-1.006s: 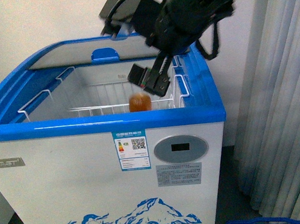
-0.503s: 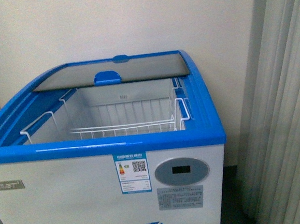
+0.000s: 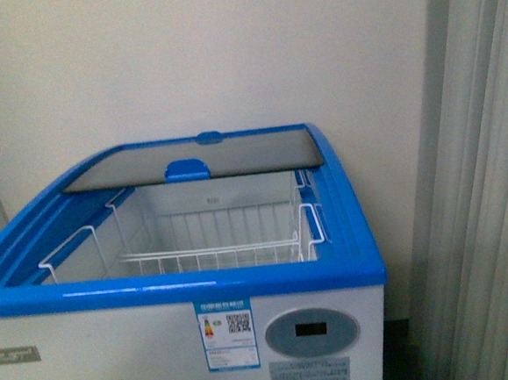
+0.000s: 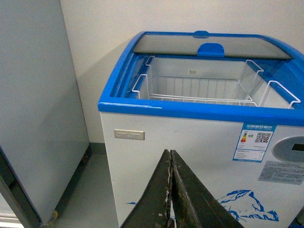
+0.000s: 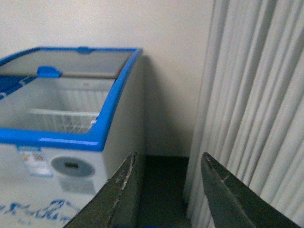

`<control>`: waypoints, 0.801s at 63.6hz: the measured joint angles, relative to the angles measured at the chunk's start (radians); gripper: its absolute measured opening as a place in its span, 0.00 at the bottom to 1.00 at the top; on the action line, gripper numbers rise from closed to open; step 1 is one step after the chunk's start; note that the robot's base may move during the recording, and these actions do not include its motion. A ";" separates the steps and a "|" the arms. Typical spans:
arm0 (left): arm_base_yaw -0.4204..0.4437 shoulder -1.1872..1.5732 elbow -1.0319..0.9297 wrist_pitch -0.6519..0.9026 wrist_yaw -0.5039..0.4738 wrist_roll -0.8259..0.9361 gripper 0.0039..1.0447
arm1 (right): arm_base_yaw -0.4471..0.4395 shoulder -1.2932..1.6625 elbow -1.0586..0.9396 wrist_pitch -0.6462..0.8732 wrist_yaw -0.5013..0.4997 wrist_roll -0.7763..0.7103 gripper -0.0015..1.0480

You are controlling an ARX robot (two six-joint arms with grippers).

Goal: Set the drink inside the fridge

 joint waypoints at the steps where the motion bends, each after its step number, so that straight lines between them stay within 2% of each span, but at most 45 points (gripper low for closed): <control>1: 0.000 0.000 0.000 0.000 0.000 0.000 0.02 | 0.005 -0.008 -0.004 0.001 0.003 0.000 0.16; 5: 0.000 0.000 0.000 0.000 0.000 0.000 0.02 | 0.050 -0.048 -0.027 0.013 0.045 0.000 0.03; 8: 0.000 0.000 0.000 0.000 -0.001 0.000 0.02 | 0.143 -0.067 -0.050 0.017 0.159 0.002 0.03; 11: 0.000 0.000 0.000 0.000 0.000 0.000 0.02 | 0.185 -0.077 -0.080 0.022 0.165 0.001 0.03; 51: 0.000 0.000 0.000 0.000 0.000 0.000 0.02 | 0.194 -0.169 -0.200 0.056 0.178 0.002 0.03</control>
